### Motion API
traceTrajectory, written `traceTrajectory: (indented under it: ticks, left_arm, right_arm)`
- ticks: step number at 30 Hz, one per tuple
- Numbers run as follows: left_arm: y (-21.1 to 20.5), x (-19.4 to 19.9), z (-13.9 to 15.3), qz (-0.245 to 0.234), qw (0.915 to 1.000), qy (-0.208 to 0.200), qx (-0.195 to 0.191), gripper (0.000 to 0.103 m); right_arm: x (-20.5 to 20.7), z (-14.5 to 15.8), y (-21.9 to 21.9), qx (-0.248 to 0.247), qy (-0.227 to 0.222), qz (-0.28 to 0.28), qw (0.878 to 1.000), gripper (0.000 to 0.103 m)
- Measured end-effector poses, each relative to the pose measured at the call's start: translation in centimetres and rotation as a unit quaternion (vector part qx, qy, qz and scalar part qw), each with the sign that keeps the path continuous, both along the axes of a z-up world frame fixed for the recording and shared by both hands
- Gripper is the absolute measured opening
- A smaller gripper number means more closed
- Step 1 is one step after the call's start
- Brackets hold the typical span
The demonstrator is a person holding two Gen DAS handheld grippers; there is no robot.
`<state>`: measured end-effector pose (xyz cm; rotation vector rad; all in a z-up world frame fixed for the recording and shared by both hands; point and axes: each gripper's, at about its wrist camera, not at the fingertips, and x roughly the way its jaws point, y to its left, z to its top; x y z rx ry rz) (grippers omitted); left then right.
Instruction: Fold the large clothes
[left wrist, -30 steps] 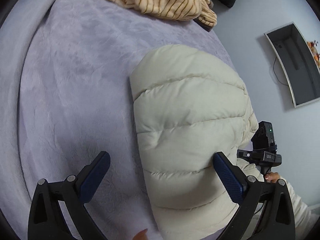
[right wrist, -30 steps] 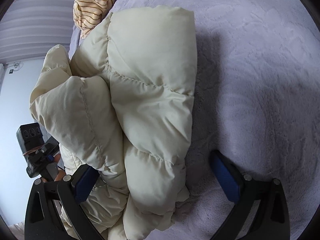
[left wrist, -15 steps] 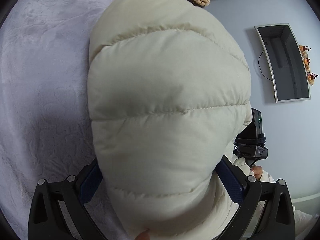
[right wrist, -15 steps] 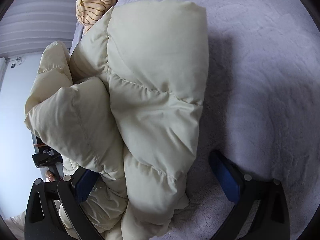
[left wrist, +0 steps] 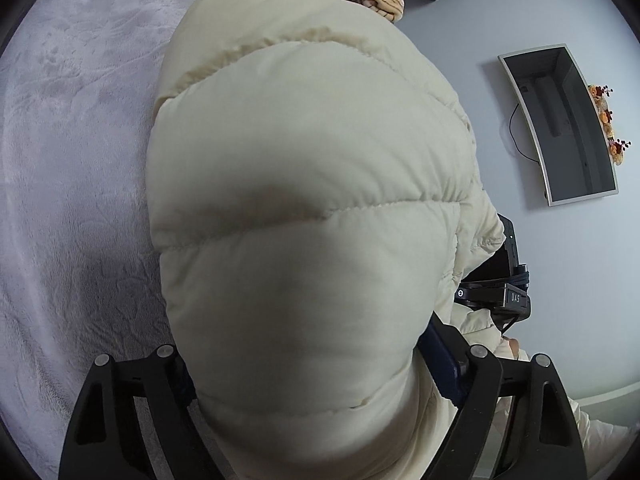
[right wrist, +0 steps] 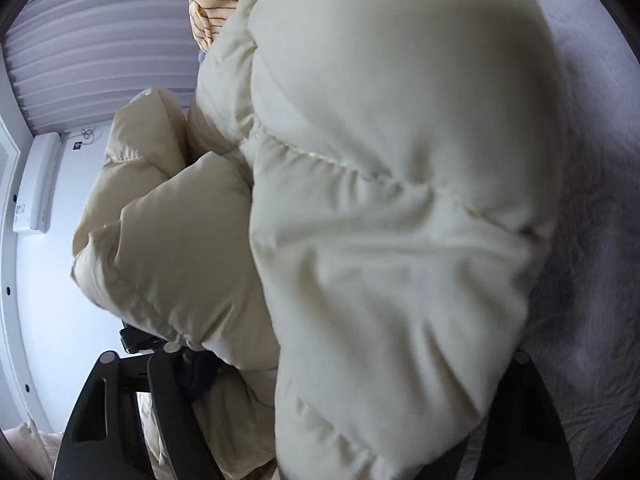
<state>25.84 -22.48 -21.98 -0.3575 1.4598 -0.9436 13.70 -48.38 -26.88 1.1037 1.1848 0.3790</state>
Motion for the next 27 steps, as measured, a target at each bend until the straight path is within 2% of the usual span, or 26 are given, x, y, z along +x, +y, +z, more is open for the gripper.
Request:
traceTrajectory:
  ticks: [3, 6, 12, 16, 22, 27]
  left_arm:
    - [0.0, -1.0, 1.4, -0.001, 0.9999, -0.010, -0.003, 0.088]
    - [0.4, -1.8, 2.8, 0.001, 0.9998, -0.014, -0.013, 0.088]
    - [3.1, -2.9, 6.2, 0.012, 0.9996, -0.011, -0.022, 0.088]
    - [6.4, -5.2, 8.1, 0.025, 0.9995, -0.010, -0.016, 0.088]
    - [13.0, -10.3, 7.7, 0.050, 0.9986, 0.005, 0.014, 0.088]
    - [17.6, -15.4, 5.1, 0.066, 0.9962, 0.027, 0.051, 0.088]
  right_arm:
    - [-0.5, 0.5, 0.0, 0.010, -0.006, 0.002, 1.000, 0.069]
    - [-1.0, 1.5, 0.5, 0.025, -0.012, 0.004, 1.000, 0.068]
    - [-1.7, 4.5, 2.0, 0.023, -0.025, 0.020, 0.999, 0.068]
    - [-2.8, 6.3, 4.3, 0.027, -0.024, 0.033, 0.999, 0.068]
    - [-6.1, 6.0, 9.3, 0.052, -0.004, 0.050, 0.997, 0.068]
    - [-10.3, 3.0, 14.6, 0.075, 0.036, 0.064, 0.994, 0.068]
